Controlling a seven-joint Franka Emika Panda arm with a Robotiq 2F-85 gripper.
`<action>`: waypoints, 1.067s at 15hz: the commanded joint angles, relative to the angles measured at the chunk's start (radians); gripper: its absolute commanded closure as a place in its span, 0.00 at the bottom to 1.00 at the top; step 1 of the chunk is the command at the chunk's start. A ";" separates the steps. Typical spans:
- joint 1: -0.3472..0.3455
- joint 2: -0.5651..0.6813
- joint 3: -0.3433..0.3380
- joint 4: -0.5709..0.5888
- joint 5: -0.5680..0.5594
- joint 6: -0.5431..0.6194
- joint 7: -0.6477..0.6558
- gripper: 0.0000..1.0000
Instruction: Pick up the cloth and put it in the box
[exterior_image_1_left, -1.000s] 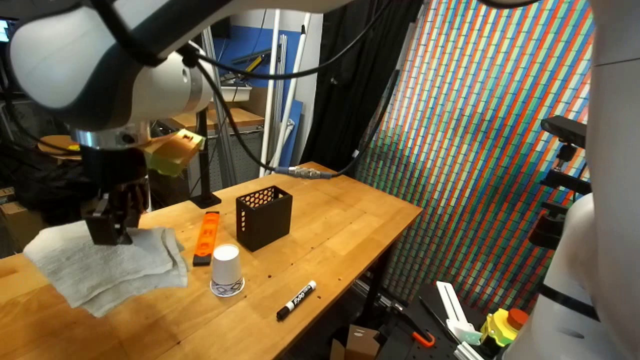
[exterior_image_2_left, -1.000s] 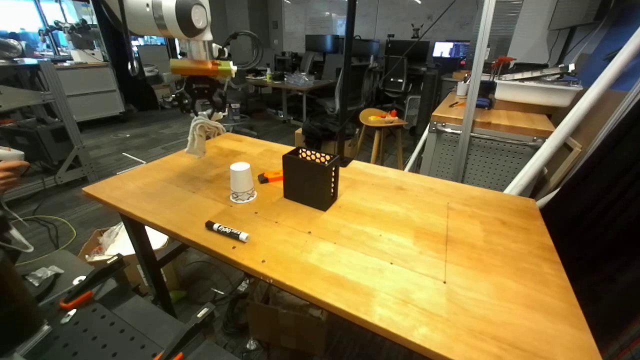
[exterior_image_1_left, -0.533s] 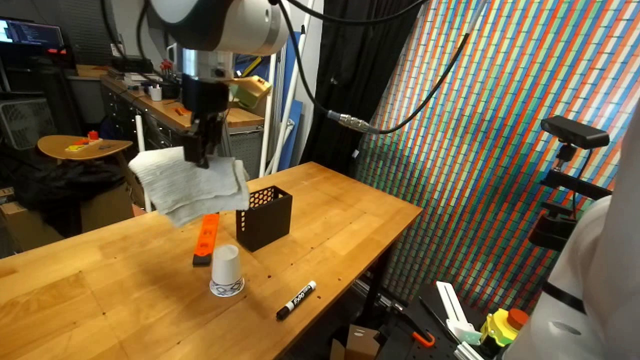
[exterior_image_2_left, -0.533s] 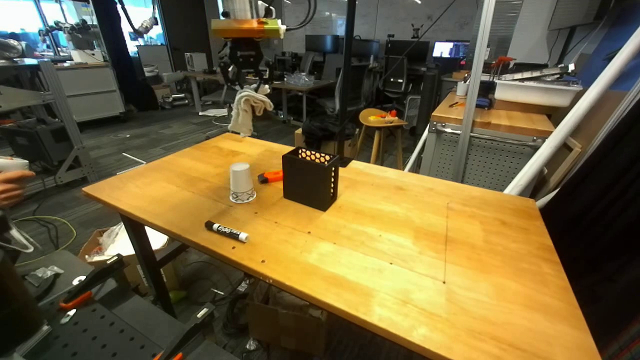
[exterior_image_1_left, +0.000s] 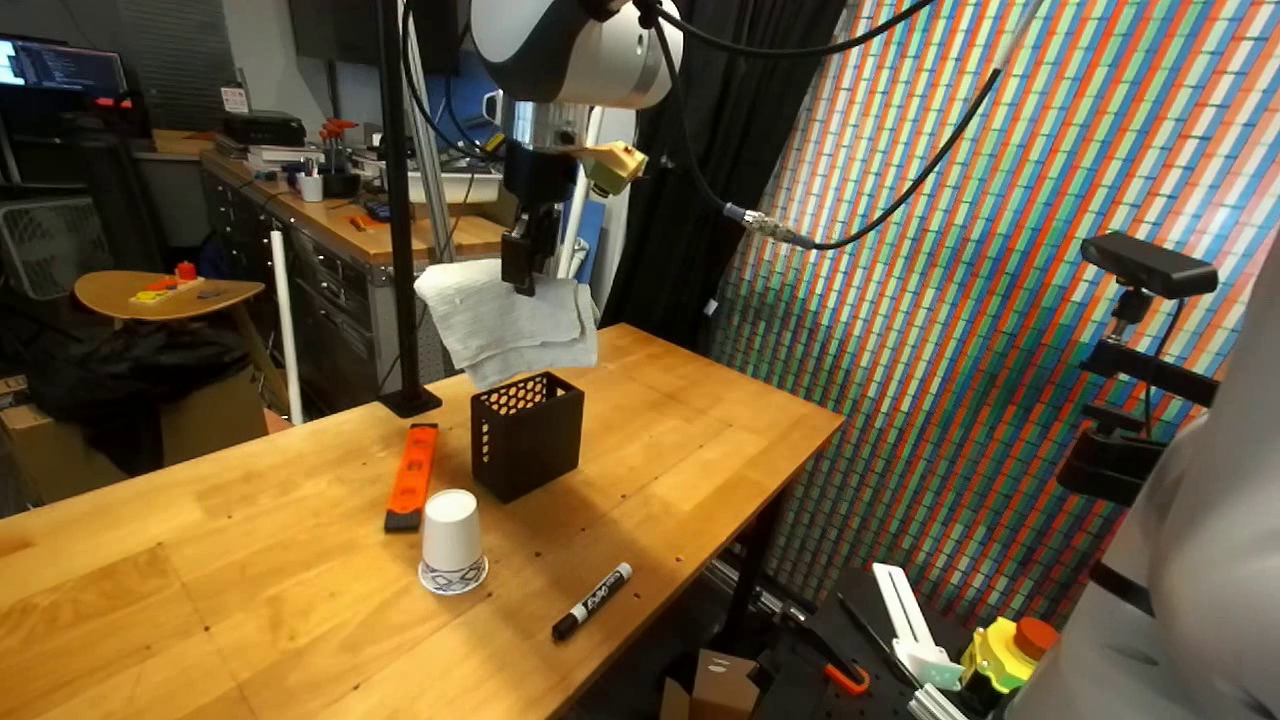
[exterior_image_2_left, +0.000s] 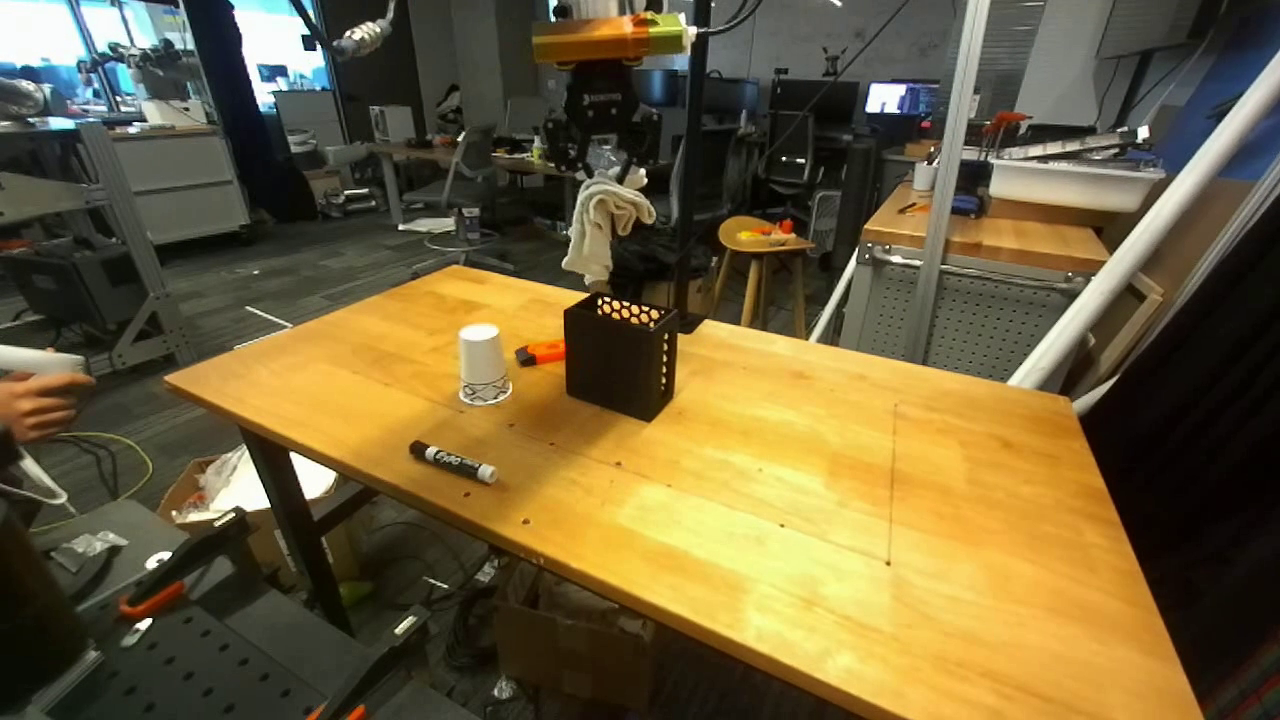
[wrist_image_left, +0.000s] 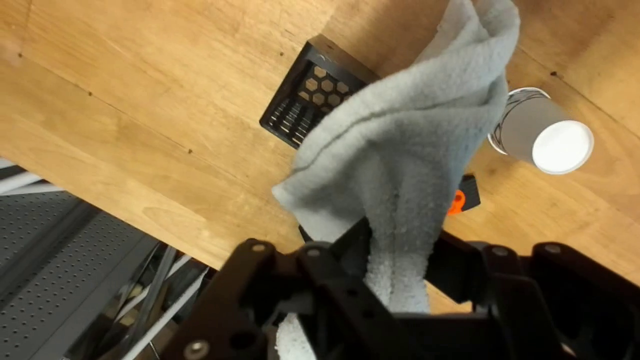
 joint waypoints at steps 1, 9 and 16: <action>0.017 0.020 -0.007 0.000 -0.050 0.021 0.033 0.95; 0.005 0.131 -0.037 0.019 -0.131 0.083 0.190 0.95; 0.007 0.202 -0.040 0.018 -0.073 0.036 0.360 0.95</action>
